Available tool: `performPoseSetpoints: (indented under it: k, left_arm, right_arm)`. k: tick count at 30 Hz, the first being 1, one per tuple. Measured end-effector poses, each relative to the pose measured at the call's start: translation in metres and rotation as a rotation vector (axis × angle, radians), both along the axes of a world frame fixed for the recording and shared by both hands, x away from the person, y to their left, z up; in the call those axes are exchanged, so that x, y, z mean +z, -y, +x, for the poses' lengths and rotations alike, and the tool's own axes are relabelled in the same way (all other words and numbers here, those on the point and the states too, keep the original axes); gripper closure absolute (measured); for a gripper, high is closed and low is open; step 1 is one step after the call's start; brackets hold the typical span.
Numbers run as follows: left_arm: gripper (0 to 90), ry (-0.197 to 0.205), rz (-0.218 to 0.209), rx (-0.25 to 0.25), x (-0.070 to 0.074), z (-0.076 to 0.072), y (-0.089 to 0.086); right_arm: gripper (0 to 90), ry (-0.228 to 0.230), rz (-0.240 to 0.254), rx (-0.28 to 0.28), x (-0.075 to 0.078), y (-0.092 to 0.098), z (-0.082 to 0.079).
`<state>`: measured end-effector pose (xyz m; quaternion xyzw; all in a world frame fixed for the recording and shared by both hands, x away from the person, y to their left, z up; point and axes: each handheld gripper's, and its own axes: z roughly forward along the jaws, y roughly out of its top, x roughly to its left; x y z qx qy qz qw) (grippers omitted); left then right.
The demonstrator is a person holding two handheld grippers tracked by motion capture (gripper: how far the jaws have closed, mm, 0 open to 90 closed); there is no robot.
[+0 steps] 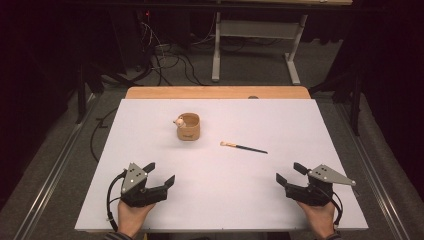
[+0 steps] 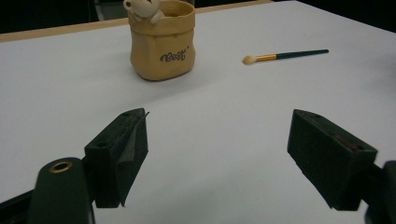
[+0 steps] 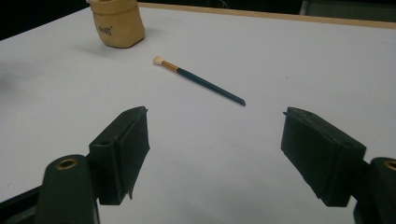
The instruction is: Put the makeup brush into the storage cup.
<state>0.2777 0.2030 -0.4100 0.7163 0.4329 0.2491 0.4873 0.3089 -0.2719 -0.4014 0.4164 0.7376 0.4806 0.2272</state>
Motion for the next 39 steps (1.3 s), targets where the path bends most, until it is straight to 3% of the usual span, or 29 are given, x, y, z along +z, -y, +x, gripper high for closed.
performPoseSetpoints:
  k: [14, 39]
  left_arm:
    - [20.7, 0.001, -0.001, -0.003, 0.000, 0.001, 0.001]
    - [20.6, 0.003, 0.002, -0.010, 0.001, 0.001, 0.001]
  right_arm:
    - [26.0, -0.007, -0.050, 0.038, 0.007, -0.012, 0.006]
    - [27.1, -0.011, -0.086, 0.075, 0.022, -0.043, 0.038]
